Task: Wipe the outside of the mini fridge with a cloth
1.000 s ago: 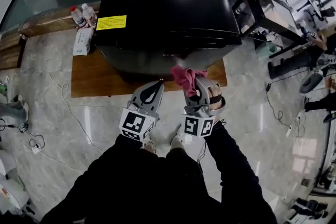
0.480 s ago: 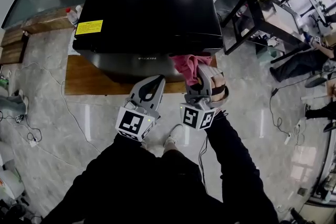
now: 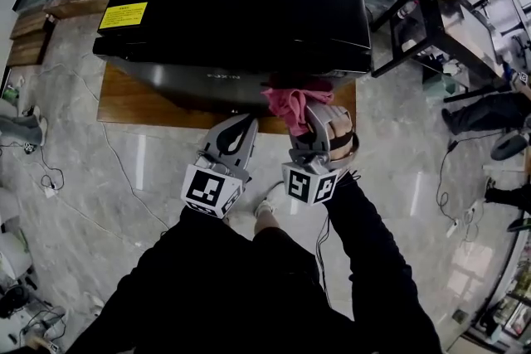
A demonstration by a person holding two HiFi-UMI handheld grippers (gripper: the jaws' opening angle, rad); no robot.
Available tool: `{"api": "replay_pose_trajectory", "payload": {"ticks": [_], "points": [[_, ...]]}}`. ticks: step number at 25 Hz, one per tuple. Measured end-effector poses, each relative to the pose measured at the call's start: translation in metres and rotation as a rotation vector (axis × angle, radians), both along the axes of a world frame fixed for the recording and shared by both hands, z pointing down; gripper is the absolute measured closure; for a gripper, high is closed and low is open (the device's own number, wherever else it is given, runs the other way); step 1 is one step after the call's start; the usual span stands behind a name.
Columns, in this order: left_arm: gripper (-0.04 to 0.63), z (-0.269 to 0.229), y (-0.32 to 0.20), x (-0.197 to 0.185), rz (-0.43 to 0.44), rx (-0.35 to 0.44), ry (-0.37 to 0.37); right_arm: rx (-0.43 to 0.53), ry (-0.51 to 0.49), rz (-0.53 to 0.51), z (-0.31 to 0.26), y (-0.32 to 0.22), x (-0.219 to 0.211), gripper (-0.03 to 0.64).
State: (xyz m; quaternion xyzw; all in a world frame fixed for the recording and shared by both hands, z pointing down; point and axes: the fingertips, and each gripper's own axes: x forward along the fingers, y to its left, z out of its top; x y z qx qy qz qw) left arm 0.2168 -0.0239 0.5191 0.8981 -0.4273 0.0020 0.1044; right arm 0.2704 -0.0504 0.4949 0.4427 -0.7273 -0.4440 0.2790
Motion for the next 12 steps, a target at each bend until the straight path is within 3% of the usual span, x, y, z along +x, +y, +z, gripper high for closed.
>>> {"api": "replay_pose_trajectory", "payload": {"ticks": [6, 12], "points": [[0.589, 0.057, -0.005, 0.005, -0.002, -0.046, -0.036, -0.096, 0.043, -0.046, 0.074, -0.001, -0.005, 0.526], [0.589, 0.123, -0.012, 0.004, -0.020, -0.151, -0.065, -0.208, 0.119, -0.060, 0.158, 0.000, -0.005, 0.526]]}}
